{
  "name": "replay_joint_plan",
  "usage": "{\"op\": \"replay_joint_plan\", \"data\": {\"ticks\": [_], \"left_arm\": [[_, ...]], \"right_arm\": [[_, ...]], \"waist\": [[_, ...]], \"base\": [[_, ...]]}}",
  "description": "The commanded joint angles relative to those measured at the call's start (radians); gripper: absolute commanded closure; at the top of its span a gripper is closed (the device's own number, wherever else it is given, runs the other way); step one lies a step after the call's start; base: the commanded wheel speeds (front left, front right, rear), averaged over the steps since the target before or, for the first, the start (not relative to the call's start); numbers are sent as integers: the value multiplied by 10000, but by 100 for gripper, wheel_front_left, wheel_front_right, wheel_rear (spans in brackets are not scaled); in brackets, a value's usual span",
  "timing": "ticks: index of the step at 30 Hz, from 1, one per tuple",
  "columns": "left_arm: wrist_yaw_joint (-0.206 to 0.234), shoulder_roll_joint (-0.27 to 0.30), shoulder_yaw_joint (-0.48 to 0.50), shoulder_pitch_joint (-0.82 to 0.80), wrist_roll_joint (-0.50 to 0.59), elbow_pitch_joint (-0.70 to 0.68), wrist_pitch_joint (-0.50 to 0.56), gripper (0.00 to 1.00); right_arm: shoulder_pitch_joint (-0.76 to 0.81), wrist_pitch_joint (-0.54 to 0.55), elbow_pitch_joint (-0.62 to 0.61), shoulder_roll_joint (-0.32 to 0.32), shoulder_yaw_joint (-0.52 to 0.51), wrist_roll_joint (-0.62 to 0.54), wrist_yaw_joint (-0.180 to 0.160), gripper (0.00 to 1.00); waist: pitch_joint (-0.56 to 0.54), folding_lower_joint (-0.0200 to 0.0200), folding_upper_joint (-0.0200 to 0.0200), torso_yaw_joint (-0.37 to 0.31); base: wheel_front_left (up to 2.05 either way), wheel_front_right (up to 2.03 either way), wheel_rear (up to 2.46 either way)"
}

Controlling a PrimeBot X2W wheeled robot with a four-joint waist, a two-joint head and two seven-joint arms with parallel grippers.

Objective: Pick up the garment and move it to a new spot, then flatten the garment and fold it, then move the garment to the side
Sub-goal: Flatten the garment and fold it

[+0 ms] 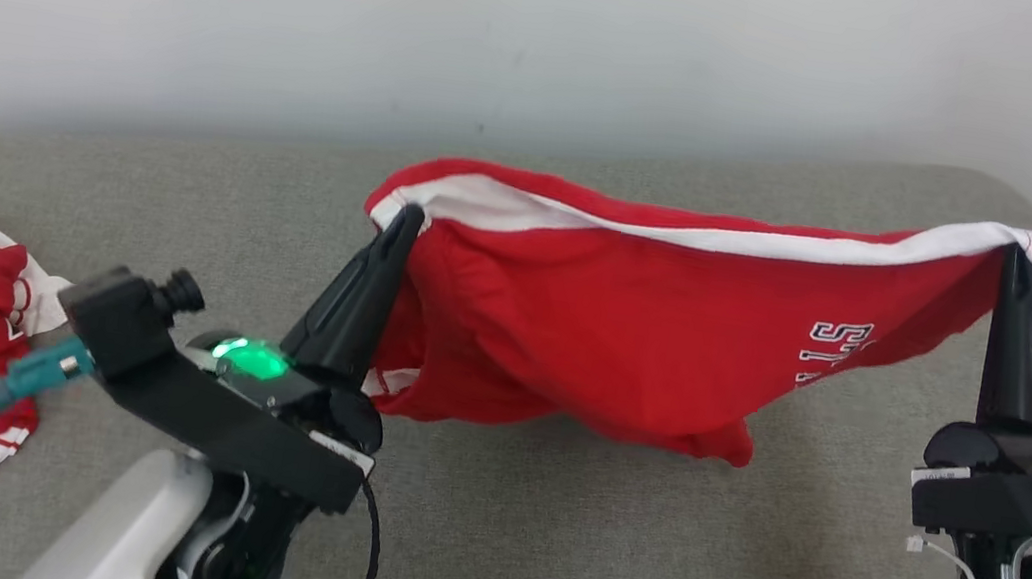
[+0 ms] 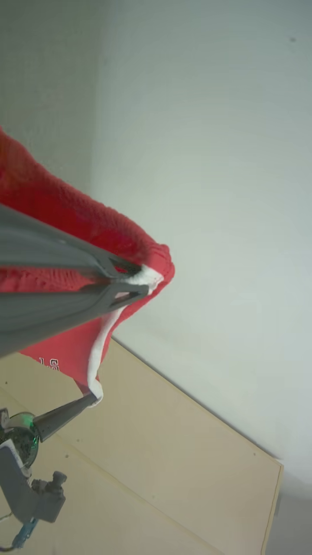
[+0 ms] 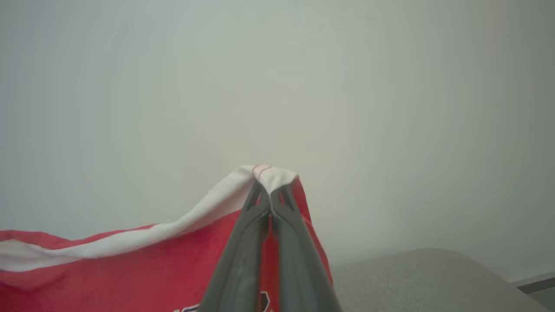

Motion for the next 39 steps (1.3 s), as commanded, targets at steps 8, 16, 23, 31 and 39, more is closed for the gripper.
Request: {"op": "replay_joint_plan", "data": {"ticks": [8,16,23,31,39], "left_arm": [[50,289,605,-1213,-1978,-1128,1628,100],[432,323,1091,-2488,-2600,-465,2256,100],[369,122,1385,-3905,-2381,1006,2103,100],[127,-61,1649,-5836,-1190,2651,700,100],[-60,-352,2627,-6609,-305,2946,-510,100]], "right_arm": [[-1204,534,-327,-628,527,380,11,100],[-2779,873,824,-1113,1354,318,11,100],[-4713,504,2759,-1109,2165,400,11,100],[-7552,-1013,4998,-927,2602,-48,11,100],[-9113,-2805,6102,-748,2377,-1334,11,100]], "waist": [[-4,0,-1,-405],[692,0,-1,-699],[1676,0,-1,-870],[2560,0,-1,-1017],[2924,0,-1,-1142]], "base": [[0,0,0],[0,0,0],[0,0,0],[0,0,0],[0,0,0]]}}
